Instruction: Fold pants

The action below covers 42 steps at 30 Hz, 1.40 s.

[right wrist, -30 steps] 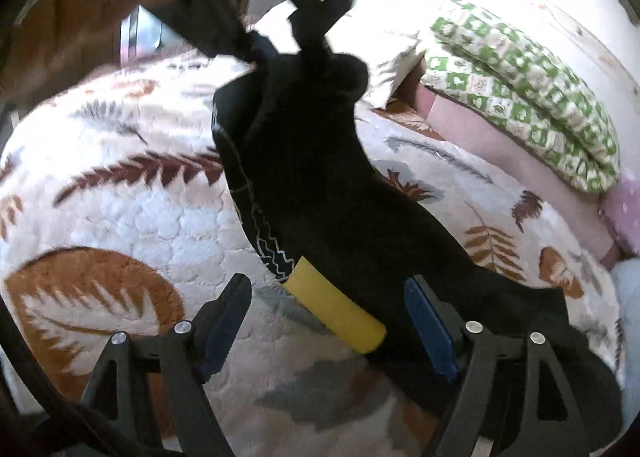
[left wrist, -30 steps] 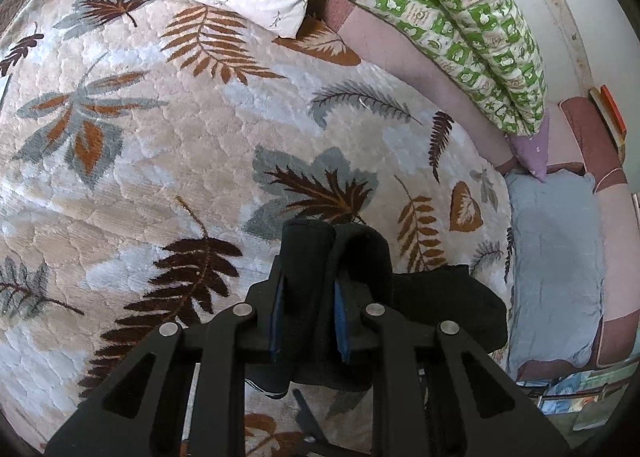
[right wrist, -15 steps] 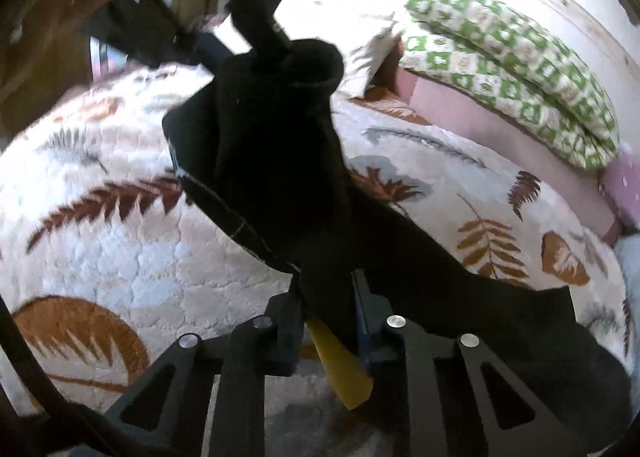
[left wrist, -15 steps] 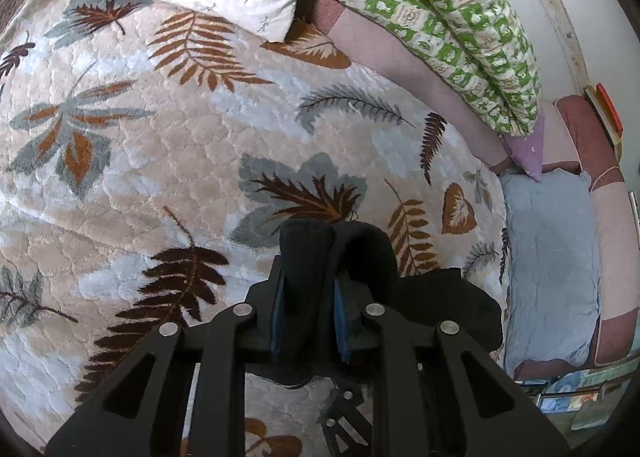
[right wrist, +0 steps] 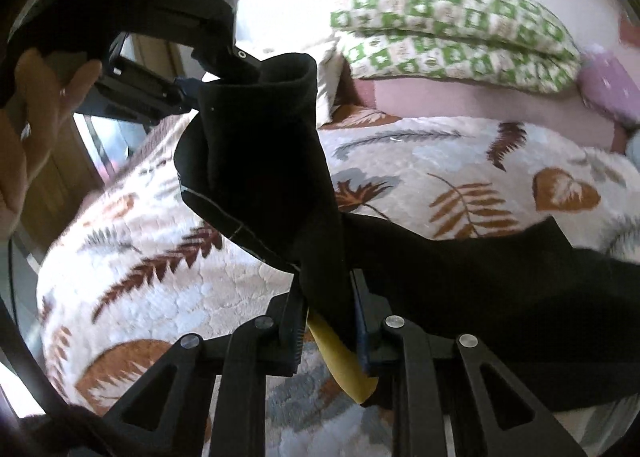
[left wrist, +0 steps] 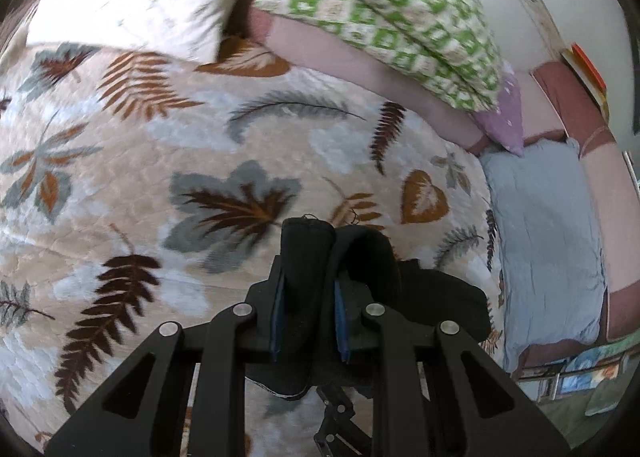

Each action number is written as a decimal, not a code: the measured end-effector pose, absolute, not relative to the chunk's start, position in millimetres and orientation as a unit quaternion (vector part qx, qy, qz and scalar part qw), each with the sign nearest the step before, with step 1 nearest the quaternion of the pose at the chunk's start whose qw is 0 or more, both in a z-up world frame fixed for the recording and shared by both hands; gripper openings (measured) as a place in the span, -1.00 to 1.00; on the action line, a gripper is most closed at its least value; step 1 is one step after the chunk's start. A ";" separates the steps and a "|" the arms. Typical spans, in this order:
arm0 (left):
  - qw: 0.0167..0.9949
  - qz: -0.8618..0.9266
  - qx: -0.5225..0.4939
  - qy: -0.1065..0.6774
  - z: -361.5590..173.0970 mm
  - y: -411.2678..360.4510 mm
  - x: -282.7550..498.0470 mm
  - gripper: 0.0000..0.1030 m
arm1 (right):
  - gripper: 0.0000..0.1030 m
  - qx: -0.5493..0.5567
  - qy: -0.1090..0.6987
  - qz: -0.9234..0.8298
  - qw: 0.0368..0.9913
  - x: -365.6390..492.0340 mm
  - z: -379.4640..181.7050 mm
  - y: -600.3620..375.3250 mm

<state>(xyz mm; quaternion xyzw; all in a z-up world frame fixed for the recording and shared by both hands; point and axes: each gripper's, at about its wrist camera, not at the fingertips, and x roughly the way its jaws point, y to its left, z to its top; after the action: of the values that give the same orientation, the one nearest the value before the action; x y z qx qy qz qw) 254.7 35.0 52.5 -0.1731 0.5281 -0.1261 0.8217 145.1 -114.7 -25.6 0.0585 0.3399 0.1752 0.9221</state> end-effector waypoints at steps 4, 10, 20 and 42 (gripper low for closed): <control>0.824 -0.145 -0.144 0.528 63.3 -12.1 254.7 -0.65 | -0.61 0.130 0.338 0.169 0.917 140.8 -26.5 -154.8; 0.815 -0.180 -0.093 0.543 55.4 -93.5 255.7 -0.65 | -0.61 0.251 0.337 0.153 0.895 127.9 -43.3 -217.2; 0.772 -0.202 0.034 0.602 -6.8 -217.9 262.2 -0.64 | -0.45 0.449 0.339 0.126 0.817 104.5 -99.8 -296.3; 0.804 -0.206 0.093 0.551 25.6 -192.1 245.7 0.08 | -0.14 0.378 0.305 0.091 0.869 51.3 -44.1 -342.5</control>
<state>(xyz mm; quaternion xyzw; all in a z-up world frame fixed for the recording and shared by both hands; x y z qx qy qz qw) 245.7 -192.1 25.6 0.0933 0.5506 -0.2060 0.8036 51.3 -342.5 -44.1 0.3782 0.3054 0.0911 0.8691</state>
